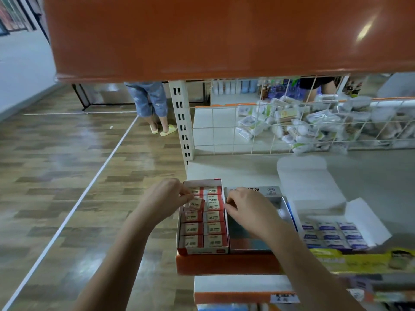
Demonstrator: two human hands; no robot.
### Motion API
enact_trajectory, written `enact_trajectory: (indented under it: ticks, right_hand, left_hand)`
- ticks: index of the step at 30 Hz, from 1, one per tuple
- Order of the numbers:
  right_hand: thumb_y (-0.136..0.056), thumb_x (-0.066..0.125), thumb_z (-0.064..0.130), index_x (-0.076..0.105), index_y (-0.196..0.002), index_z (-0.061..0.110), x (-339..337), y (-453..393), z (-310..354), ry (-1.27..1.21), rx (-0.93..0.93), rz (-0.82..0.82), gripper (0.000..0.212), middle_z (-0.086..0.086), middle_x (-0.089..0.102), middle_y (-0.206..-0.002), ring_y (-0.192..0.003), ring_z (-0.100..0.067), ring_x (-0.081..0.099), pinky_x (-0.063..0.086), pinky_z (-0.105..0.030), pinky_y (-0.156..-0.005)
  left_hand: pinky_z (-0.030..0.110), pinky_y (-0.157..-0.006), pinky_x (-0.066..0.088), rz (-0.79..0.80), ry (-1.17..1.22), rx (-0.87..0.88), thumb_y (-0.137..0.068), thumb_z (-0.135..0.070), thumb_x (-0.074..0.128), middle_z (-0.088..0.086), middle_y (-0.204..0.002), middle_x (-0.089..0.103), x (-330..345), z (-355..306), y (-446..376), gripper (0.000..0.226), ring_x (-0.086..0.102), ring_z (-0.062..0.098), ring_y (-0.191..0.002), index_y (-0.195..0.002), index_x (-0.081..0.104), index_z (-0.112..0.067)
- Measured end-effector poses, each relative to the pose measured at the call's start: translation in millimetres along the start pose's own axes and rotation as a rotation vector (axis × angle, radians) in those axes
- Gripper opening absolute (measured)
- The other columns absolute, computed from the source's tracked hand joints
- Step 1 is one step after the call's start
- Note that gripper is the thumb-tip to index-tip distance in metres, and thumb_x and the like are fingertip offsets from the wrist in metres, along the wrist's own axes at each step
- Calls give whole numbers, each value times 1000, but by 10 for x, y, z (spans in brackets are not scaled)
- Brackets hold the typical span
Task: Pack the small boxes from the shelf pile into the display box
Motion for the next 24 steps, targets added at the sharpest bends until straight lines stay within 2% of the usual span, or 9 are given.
enact_trajectory:
  ticks: [2,5,7,11,14,16,20,24]
  right_hand:
    - [-95,46,37,58,-93,19,5,6,3,11,16,-10,22,8,49,-82,-72,-6,51,37,-17,-58]
    - [-95,47,36,58,-95,17,7,10,12,19,31,-15,22,7,50,-84,-74,-9,52,39,-20,-62]
    - [-95,46,35,57,-96,17,5,19,22,19,35,-22,22,7,48,-83,-74,-8,50,38,-20,-62]
    - [-96,45,35,57,-97,16,10,35,29,19,42,-30,22,7,48,-83,-73,-8,50,36,-18,-58]
    - [-97,44,35,56,-97,17,5,54,34,18,39,-33,22,7,49,-83,-73,-8,49,31,-17,-54]
    - [-97,43,35,56,-97,17,-23,71,43,14,33,-39,23,6,53,-87,-76,-9,51,37,-19,-59]
    - [-96,44,34,57,-104,19,-206,109,8,11,30,-69,22,5,55,-96,-86,-10,54,46,-23,-73]
    - [-93,49,30,53,-115,18,-532,192,-245,135,36,-114,26,1,55,-111,-104,-17,49,41,-28,-81]
  left_hand:
    - [20,-63,47,21,-34,29,-90,-38,56,-11,-88,61,27,-5,-19,21,59,7,-76,-96,72,-26]
    - [14,-62,32,19,-63,72,-89,-40,56,-16,-85,51,68,5,-41,22,48,3,-83,-99,72,-27]
    - [14,-64,30,25,-81,92,-89,-40,56,-16,-87,50,103,1,-46,21,41,1,-88,-101,71,-29]
    - [18,-75,39,73,-88,127,-90,-34,58,-14,-106,63,169,-55,-62,20,43,2,-93,-107,69,-32]
    - [19,-71,45,86,-99,121,-90,-33,58,-13,-105,64,160,-75,-74,17,47,1,-88,-103,69,-31]
    - [20,-66,47,56,-111,122,-89,-34,59,-11,-102,63,118,-124,-76,16,51,3,-83,-100,69,-30]
    - [15,-63,43,-19,-105,212,-91,-42,53,-10,-108,58,29,-457,-153,25,53,3,-85,-110,63,-29]
    - [28,-84,47,-71,-115,361,-92,-46,49,-8,-117,57,10,-1044,-396,30,52,12,-107,-116,59,-31]
Point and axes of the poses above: each hand's wrist, its own y-axis away from the middle knuckle, its own x-axis out of the palm, z = x × y, the point moved 8 cm from there along -y, towards the middle knuckle
